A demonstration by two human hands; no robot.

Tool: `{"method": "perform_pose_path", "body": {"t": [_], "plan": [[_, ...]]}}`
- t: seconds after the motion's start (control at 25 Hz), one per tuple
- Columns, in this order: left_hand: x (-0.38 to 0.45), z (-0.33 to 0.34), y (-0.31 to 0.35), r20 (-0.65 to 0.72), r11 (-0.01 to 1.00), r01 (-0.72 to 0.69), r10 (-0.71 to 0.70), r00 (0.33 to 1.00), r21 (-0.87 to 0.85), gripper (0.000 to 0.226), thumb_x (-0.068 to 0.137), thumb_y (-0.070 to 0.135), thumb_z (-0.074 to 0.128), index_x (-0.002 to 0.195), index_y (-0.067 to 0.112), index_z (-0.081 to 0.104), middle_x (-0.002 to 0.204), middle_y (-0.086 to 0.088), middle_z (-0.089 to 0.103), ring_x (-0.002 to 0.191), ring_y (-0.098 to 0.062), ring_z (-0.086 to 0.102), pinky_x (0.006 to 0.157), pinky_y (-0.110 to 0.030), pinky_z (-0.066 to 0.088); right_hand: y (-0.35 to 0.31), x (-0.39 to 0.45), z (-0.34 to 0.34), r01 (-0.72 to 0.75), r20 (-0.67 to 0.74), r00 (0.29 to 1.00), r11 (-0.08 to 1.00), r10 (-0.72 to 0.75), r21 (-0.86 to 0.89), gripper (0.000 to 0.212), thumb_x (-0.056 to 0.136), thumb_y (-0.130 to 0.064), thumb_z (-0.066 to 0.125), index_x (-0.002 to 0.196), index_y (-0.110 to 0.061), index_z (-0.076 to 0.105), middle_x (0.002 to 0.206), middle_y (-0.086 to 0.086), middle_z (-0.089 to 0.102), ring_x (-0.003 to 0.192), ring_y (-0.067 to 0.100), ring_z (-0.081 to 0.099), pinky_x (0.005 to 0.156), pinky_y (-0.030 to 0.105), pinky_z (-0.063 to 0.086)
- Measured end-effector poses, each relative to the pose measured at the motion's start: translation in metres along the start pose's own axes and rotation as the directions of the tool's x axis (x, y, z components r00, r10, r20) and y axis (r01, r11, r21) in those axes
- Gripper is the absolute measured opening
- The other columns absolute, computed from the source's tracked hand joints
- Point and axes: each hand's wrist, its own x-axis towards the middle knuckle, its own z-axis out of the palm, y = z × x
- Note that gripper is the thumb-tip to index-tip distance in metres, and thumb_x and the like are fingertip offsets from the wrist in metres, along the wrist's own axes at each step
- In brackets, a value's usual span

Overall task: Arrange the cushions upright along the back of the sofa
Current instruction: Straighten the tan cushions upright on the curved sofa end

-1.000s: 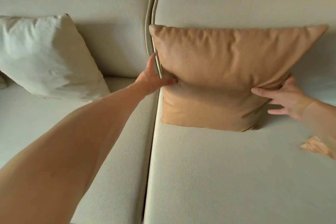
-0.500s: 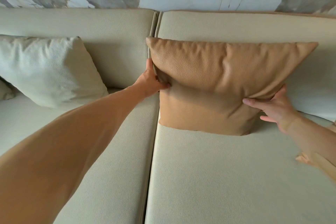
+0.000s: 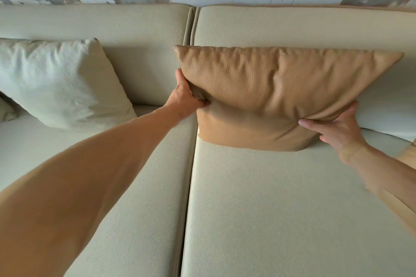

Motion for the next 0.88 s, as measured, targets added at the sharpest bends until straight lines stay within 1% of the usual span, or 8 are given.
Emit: {"method": "perform_pose_path", "body": {"t": [0.08, 0.2, 0.28, 0.4, 0.52, 0.6, 0.72, 0.88], "plan": [[0.001, 0.002, 0.002, 0.018, 0.999, 0.019, -0.02, 1.0, 0.048, 0.083, 0.07, 0.015, 0.082, 0.125, 0.013, 0.019, 0.115, -0.014, 0.057, 0.105, -0.032, 0.062, 0.095, -0.048, 0.051, -0.002, -0.001, -0.001, -0.032, 0.031, 0.999, 0.996, 0.034, -0.08, 0.099, 0.059, -0.019, 0.091, 0.131, -0.02, 0.024, 0.132, -0.003, 0.047, 0.105, 0.013, 0.052, 0.093, 0.04, 0.045], [0.002, 0.006, 0.008, 0.018, 0.992, 0.066, -0.068, 0.998, 0.105, 0.085, 0.071, 0.015, 0.082, 0.127, 0.01, 0.019, 0.111, -0.013, 0.055, 0.104, -0.033, 0.06, 0.089, -0.041, 0.05, -0.012, -0.003, -0.003, -0.121, 0.063, 0.99, 0.989, 0.127, -0.091, 0.094, 0.065, -0.015, 0.088, 0.132, -0.019, 0.023, 0.134, -0.007, 0.043, 0.119, 0.018, 0.046, 0.092, 0.046, 0.044], [0.002, 0.004, 0.009, 0.006, 0.99, 0.086, -0.087, 0.996, 0.113, 0.084, 0.07, 0.015, 0.083, 0.126, 0.01, 0.02, 0.111, -0.013, 0.055, 0.105, -0.033, 0.059, 0.089, -0.041, 0.05, -0.019, -0.006, -0.006, -0.153, 0.073, 0.984, 0.982, 0.162, -0.112, 0.095, 0.067, -0.016, 0.087, 0.136, -0.024, 0.023, 0.137, -0.01, 0.039, 0.123, 0.019, 0.043, 0.089, 0.049, 0.043], [-0.002, -0.001, 0.011, 0.027, 0.993, 0.104, -0.105, 0.994, 0.049, 0.093, 0.07, 0.014, 0.083, 0.136, 0.018, 0.018, 0.127, -0.012, 0.055, 0.114, -0.034, 0.057, 0.099, -0.047, 0.048, -0.026, -0.01, -0.014, -0.108, 0.016, 0.994, 0.986, 0.111, -0.131, 0.1, 0.068, -0.015, 0.086, 0.143, -0.02, 0.02, 0.144, -0.003, 0.039, 0.125, 0.021, 0.043, 0.095, 0.046, 0.042], [-0.012, -0.014, 0.017, 0.018, 0.996, 0.085, -0.085, 0.996, 0.013, 0.101, 0.072, 0.018, 0.083, 0.145, 0.027, 0.015, 0.138, -0.006, 0.052, 0.119, -0.031, 0.056, 0.102, -0.044, 0.046, -0.032, -0.015, -0.017, -0.058, 0.004, 0.998, 0.989, 0.059, -0.138, 0.099, 0.069, -0.015, 0.086, 0.143, -0.018, 0.02, 0.132, -0.002, 0.044, 0.113, 0.017, 0.045, 0.103, 0.044, 0.04], [-0.016, -0.022, 0.025, -0.013, 0.999, 0.048, -0.048, 0.999, 0.003, 0.093, 0.074, 0.022, 0.082, 0.144, 0.025, 0.021, 0.138, -0.006, 0.052, 0.117, -0.03, 0.058, 0.1, -0.044, 0.047, -0.038, -0.017, -0.02, -0.043, -0.003, 0.999, 0.985, 0.043, -0.17, 0.094, 0.07, -0.021, 0.086, 0.14, -0.019, 0.023, 0.126, -0.001, 0.045, 0.109, 0.02, 0.048, 0.103, 0.046, 0.042], [-0.022, -0.026, 0.038, -0.014, 1.0, 0.021, -0.02, 1.0, 0.016, 0.074, 0.079, 0.025, 0.078, 0.135, 0.016, 0.03, 0.13, -0.009, 0.054, 0.114, -0.032, 0.058, 0.099, -0.047, 0.048, -0.045, -0.014, -0.028, -0.022, -0.029, 0.999, 0.983, 0.018, -0.18, 0.08, 0.072, -0.029, 0.084, 0.129, -0.022, 0.029, 0.124, 0.002, 0.049, 0.117, 0.029, 0.053, 0.102, 0.056, 0.044], [-0.029, -0.024, 0.045, -0.032, 1.0, -0.013, 0.013, 0.999, 0.011, 0.06, 0.081, 0.021, 0.075, 0.125, 0.014, 0.034, 0.123, -0.008, 0.056, 0.111, -0.032, 0.058, 0.098, -0.047, 0.047, -0.047, -0.017, -0.034, 0.007, -0.05, 0.999, 0.991, -0.014, -0.137, 0.073, 0.073, -0.034, 0.082, 0.124, -0.03, 0.031, 0.121, -0.001, 0.051, 0.117, 0.026, 0.053, 0.101, 0.059, 0.043]]}}
